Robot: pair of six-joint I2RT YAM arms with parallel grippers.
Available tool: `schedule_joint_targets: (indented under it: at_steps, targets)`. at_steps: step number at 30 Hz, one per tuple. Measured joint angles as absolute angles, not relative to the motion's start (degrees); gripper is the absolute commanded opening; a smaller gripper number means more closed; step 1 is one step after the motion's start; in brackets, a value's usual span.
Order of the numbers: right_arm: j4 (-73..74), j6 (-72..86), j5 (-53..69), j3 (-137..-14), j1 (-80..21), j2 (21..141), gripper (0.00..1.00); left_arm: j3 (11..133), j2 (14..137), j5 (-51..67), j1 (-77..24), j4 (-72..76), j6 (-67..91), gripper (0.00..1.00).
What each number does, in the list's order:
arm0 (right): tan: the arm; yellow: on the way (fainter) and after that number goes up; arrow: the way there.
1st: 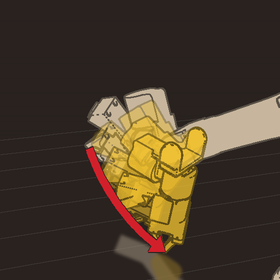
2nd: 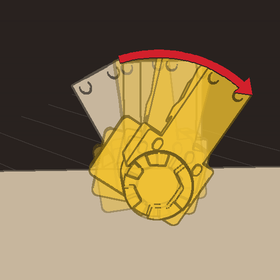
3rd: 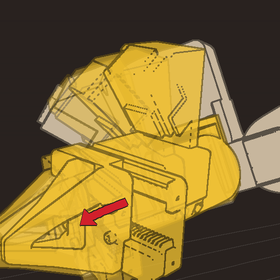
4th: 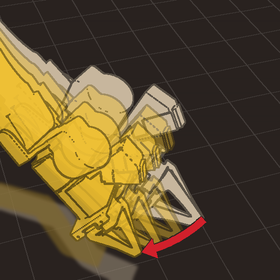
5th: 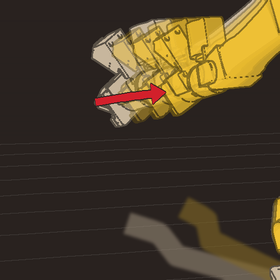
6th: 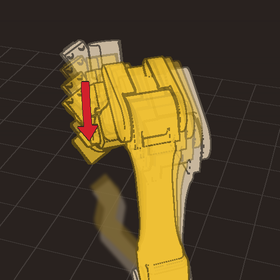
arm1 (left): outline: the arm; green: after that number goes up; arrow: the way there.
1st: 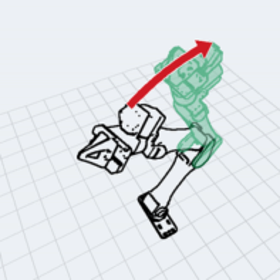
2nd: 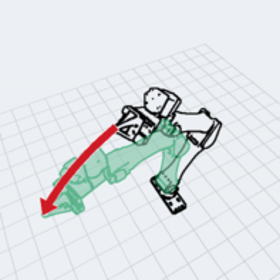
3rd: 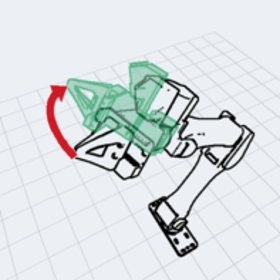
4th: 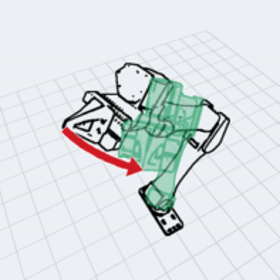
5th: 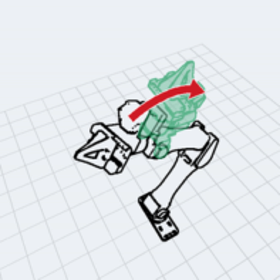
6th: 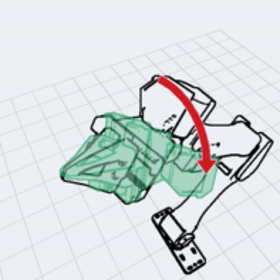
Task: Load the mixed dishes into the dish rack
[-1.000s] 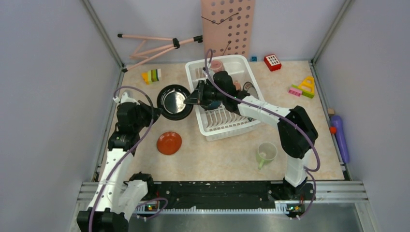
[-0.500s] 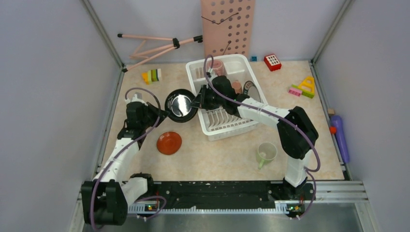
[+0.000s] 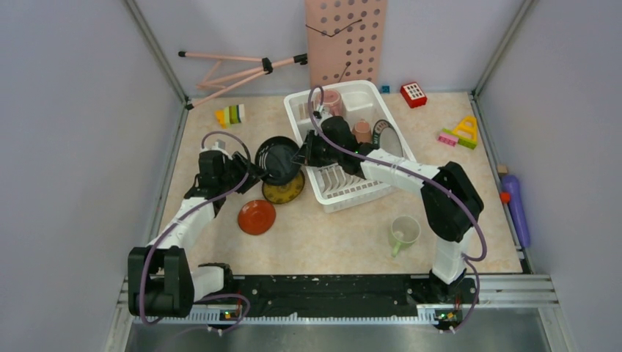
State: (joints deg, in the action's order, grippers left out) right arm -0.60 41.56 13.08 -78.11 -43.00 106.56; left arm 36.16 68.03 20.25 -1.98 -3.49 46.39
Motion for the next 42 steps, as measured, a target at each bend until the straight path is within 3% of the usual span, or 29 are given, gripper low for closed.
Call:
schedule_joint_targets:
  at_steps: [12,18,22,27,30,36,42]
  targets:
    - [6.2,37.4,7.6,-78.9,-43.6,103.4,0.0,36.2,68.8,20.6,-2.3,-4.8,45.7,0.5]
    - [11.2,34.2,4.5,-78.9,-43.4,98.0,0.0,35.8,65.7,23.4,-2.8,-3.9,44.2,0.67]
    - [14.7,31.1,2.2,-78.9,-43.1,92.4,0.0,35.0,61.6,25.3,-3.2,-1.2,44.0,0.7]
    - [20.1,23.0,-11.1,-79.9,-40.4,84.3,0.0,33.4,60.8,22.7,-1.8,-2.5,42.2,0.73]
    - [23.0,17.5,-21.8,-81.6,-39.0,80.1,0.0,32.5,61.0,23.1,-1.7,-3.5,41.1,0.83]
    - [28.1,10.0,-33.5,-82.6,-39.0,79.1,0.0,32.4,61.3,22.6,-1.7,-3.5,39.0,0.83]
    - [34.3,6.0,-38.8,-83.9,-39.4,85.8,0.0,35.7,68.0,17.7,-1.7,-7.7,37.0,0.75]
